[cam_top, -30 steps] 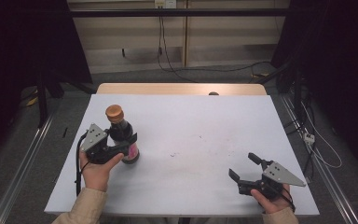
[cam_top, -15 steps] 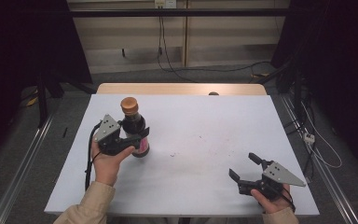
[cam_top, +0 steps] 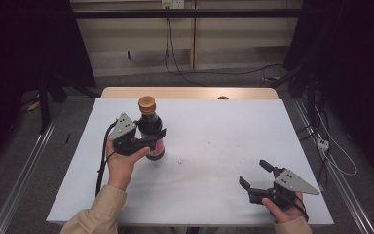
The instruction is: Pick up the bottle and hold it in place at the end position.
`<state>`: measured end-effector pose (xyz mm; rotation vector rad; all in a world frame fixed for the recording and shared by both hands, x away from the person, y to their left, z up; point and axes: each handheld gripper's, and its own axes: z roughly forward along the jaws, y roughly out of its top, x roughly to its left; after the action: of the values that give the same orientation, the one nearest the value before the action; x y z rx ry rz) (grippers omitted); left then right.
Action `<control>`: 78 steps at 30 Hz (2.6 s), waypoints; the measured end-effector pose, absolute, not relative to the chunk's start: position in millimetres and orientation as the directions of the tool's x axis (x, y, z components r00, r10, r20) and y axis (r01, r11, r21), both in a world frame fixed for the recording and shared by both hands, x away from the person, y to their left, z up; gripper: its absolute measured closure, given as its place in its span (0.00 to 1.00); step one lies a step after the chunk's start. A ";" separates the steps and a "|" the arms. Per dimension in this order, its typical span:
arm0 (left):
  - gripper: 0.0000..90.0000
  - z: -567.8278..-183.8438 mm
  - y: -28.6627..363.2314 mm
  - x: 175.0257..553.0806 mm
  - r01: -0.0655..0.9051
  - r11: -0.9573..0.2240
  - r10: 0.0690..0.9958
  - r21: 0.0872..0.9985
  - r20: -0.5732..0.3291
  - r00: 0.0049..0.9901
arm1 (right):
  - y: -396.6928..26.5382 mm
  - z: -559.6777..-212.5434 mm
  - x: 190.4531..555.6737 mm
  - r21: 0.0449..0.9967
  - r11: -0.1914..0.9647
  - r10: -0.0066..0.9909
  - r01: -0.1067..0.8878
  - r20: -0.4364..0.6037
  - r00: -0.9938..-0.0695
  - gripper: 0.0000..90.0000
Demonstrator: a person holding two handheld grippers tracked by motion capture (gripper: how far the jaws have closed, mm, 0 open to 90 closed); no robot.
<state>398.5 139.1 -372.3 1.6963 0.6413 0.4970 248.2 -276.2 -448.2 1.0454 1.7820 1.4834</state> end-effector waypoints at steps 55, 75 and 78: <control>0.31 -394.1 56.1 439.9 0.123 -0.210 0.524 0.970 0.006 0.852 | -276.0 -449.3 247.7 0.976 0.074 0.853 0.204 0.044 -0.520 0.08; 0.30 -401.4 40.7 445.4 0.107 -0.195 0.499 0.975 0.005 0.866 | -276.6 -450.4 247.7 0.975 0.070 0.855 0.210 0.049 -0.516 0.08; 0.30 -402.7 38.1 445.6 0.102 -0.193 0.504 0.976 0.010 0.864 | -277.5 -450.6 247.9 0.976 0.071 0.856 0.208 0.047 -0.514 0.08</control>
<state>445.6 38.1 -402.7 1.7465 0.4646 0.3860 247.9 -277.5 -450.6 1.0569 1.7875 1.4766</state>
